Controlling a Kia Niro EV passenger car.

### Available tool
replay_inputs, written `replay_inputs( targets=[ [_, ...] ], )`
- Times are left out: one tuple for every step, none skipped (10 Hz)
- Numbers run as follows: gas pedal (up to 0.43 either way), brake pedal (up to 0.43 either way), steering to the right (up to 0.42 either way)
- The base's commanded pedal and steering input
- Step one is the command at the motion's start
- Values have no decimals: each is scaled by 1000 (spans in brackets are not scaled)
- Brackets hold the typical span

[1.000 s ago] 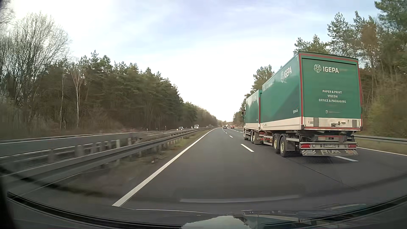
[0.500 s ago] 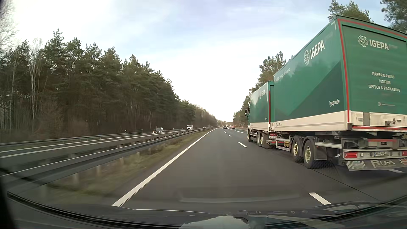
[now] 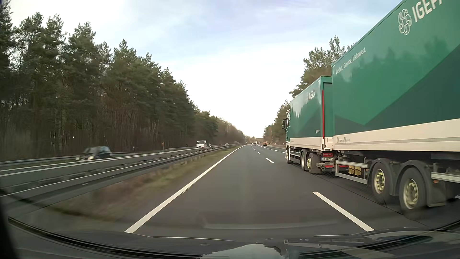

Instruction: Follow the waypoints while adhering to traffic rules and regulations

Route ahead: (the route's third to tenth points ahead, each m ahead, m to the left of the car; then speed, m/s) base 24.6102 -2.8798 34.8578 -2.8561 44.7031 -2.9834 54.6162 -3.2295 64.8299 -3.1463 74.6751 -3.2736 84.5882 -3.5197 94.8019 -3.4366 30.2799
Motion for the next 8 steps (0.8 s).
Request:
replay_inputs(
  targets=[
    [319,0,-1],
    [319,0,-1],
    [319,0,-1],
    [319,0,-1],
    [319,0,-1],
    [319,0,-1],
    [319,0,-1],
    [319,0,-1]
  ],
)
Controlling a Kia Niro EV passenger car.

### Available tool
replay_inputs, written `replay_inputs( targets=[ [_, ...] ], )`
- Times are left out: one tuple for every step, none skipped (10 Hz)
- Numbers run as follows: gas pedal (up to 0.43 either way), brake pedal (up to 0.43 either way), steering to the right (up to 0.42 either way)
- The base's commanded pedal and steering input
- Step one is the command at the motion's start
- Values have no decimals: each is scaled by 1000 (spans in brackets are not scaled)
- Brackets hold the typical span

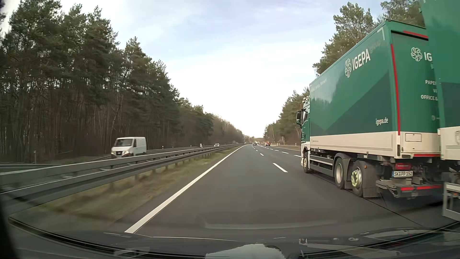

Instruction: Follow the waypoints while adhering to traffic rules and regulations

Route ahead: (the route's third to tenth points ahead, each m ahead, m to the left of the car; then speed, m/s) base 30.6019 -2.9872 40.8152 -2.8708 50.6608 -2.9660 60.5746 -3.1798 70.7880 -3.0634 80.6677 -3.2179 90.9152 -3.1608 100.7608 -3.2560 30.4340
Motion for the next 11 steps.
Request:
replay_inputs(
  targets=[
    [319,0,0],
    [319,0,-1],
    [311,0,-1],
    [311,0,-1],
    [299,0,-1],
    [280,0,-1],
    [228,0,0],
    [189,0,0],
    [157,0,0],
    [130,0,0],
    [110,0,0]
  ],
)
